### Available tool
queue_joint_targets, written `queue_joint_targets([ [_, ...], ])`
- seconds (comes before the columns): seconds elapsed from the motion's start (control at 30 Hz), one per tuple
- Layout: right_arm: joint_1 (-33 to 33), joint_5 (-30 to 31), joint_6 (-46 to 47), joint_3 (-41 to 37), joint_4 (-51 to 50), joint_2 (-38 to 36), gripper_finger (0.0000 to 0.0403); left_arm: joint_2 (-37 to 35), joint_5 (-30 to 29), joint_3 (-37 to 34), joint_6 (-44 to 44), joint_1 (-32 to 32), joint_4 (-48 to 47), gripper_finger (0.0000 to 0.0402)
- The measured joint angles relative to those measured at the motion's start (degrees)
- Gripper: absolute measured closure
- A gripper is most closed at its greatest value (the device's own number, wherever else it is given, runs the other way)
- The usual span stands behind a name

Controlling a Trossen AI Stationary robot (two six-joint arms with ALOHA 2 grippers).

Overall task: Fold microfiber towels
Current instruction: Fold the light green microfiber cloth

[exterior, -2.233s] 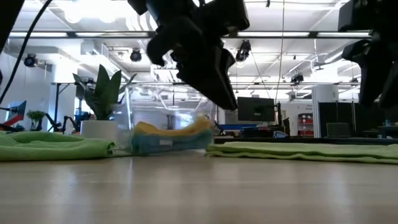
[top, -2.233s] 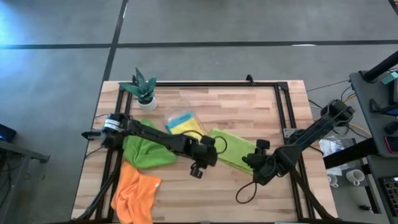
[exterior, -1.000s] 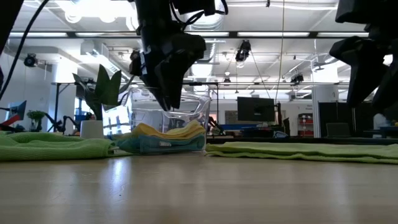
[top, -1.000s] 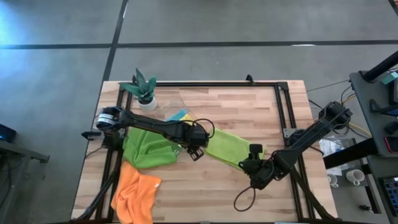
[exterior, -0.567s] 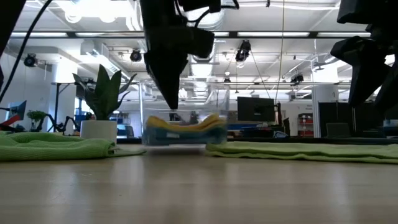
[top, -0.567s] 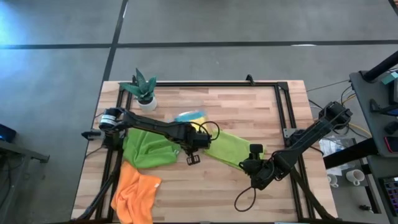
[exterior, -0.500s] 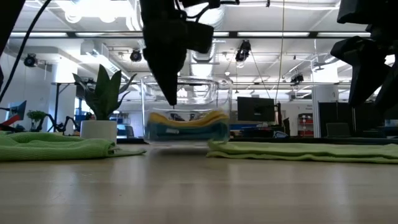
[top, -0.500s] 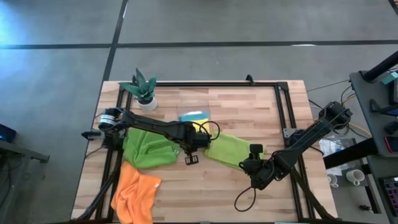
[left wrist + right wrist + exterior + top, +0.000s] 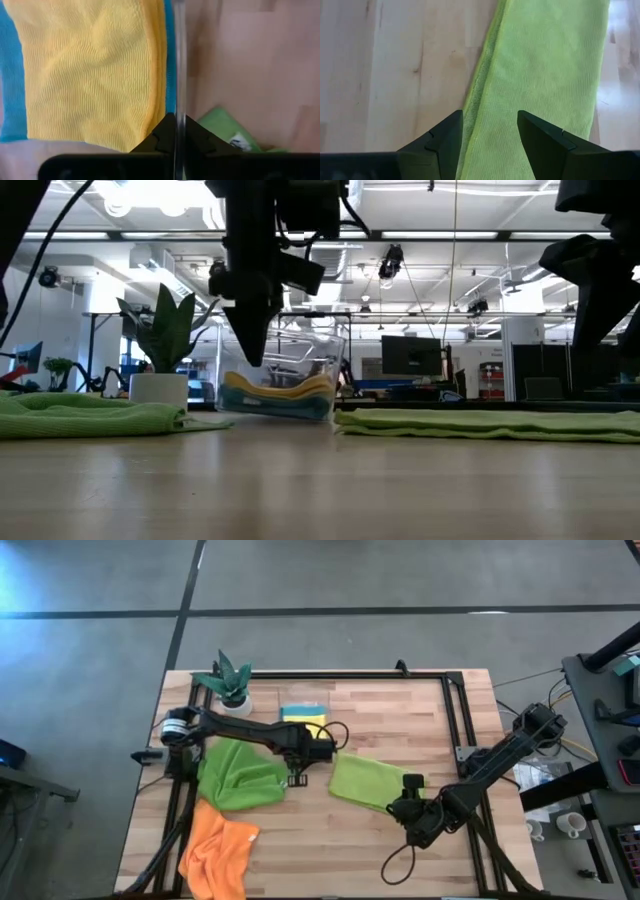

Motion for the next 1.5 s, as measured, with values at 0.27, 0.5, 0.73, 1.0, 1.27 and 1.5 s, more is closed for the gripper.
queue_joint_targets([
  [0.27, 0.5, 0.0, 0.9, 0.0, 0.1, 0.0, 0.0216, 0.0, -0.4, -1.9, 0.7, 3.1, 0.0, 0.0383],
  [0.5, 0.7, 0.0, 1.0, 0.0, 0.1, 0.0, 0.0216, -2.4, -1.5, 0.6, -0.7, 2.8, -1.4, 0.0278],
  [0.73, 0.6, 4.3, -2.3, 0.3, 7.4, 0.4, 0.0216, -10.7, -1.6, 6.9, -10.7, -3.5, -0.2, 0.0228],
  [1.0, -2.4, 12.0, -7.8, 2.1, 15.3, 8.9, 0.0216, -16.1, -4.0, -7.3, -13.0, -23.0, 37.6, 0.0226],
  [1.27, -4.6, 14.8, -5.9, 8.0, 20.8, 16.9, 0.0216, -11.8, -11.9, -20.4, -21.5, -32.4, 58.1, 0.0226],
  [1.5, -9.4, 19.6, -4.6, 11.3, 20.3, 25.1, 0.0216, -1.2, -14.9, -14.8, -15.8, -35.6, 62.3, 0.0226],
])
